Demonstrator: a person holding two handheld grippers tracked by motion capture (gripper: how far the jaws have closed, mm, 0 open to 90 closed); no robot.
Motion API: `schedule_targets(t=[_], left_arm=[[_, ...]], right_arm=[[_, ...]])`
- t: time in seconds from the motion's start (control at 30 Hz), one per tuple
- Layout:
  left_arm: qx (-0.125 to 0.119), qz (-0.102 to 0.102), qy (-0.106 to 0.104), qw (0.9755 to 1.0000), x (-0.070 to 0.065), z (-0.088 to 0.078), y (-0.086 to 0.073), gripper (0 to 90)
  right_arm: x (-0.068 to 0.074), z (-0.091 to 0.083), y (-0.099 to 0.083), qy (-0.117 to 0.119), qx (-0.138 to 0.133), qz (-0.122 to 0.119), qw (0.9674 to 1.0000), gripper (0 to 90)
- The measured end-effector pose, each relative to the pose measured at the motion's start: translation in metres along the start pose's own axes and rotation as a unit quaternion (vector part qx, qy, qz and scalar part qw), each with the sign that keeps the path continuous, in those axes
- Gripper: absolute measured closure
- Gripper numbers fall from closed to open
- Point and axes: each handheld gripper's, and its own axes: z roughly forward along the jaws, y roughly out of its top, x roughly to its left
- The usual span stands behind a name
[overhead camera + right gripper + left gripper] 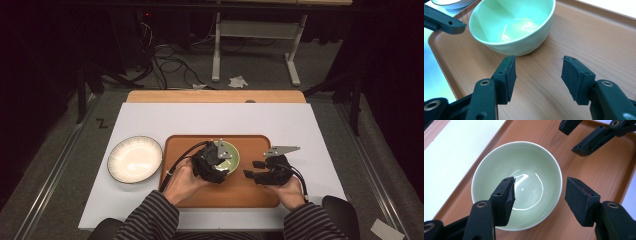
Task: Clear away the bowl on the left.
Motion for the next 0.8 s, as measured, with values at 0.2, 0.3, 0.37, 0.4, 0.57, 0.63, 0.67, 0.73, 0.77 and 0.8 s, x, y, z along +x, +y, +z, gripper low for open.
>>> schedule_targets(t=[0.2,0.3,0.37,0.4,0.57,0.63,0.67,0.73,0.77,0.8], left_arm=[[-0.004,-0.009,0.000,0.9999,0.004,-0.005,-0.003,41.0],[-0.006,-0.012,0.000,0.9999,0.006,-0.006,-0.005,40.9],[-0.006,-0.013,0.001,0.9999,0.006,-0.007,-0.006,40.9],[-0.006,-0.014,0.001,0.9999,0.007,-0.008,-0.008,40.8],[-0.012,-0.023,0.001,0.9997,0.011,-0.013,-0.013,40.7],[-0.015,-0.028,0.001,0.9995,0.012,-0.015,-0.015,40.7],[-0.014,-0.029,0.001,0.9995,0.012,-0.017,-0.016,40.7],[-0.018,-0.033,0.001,0.9993,0.013,-0.018,-0.018,40.7],[-0.018,-0.033,0.001,0.9993,0.014,-0.019,-0.018,40.7],[-0.019,-0.036,0.002,0.9992,0.014,-0.020,-0.019,40.7]], right_arm=[[0.000,0.000,0.000,0.000,0.000,-0.003,1.0000,46.8],[0.000,0.000,0.000,0.000,0.000,-0.003,1.0000,46.8],[0.000,0.000,0.000,0.000,0.000,-0.003,1.0000,46.8],[0.000,0.000,0.000,0.000,0.000,-0.003,1.0000,46.7],[0.001,0.000,0.000,0.000,0.001,-0.003,1.0000,46.7],[0.001,0.001,0.000,0.000,0.001,-0.003,1.0000,46.7],[0.001,0.001,0.000,0.000,0.001,-0.003,1.0000,46.7],[0.001,0.001,0.000,0.001,0.001,-0.001,1.0000,46.7],[0.001,0.001,0.000,0.001,0.001,-0.002,1.0000,46.7],[0.001,0.001,0.000,0.001,0.001,-0.002,1.0000,46.7]])
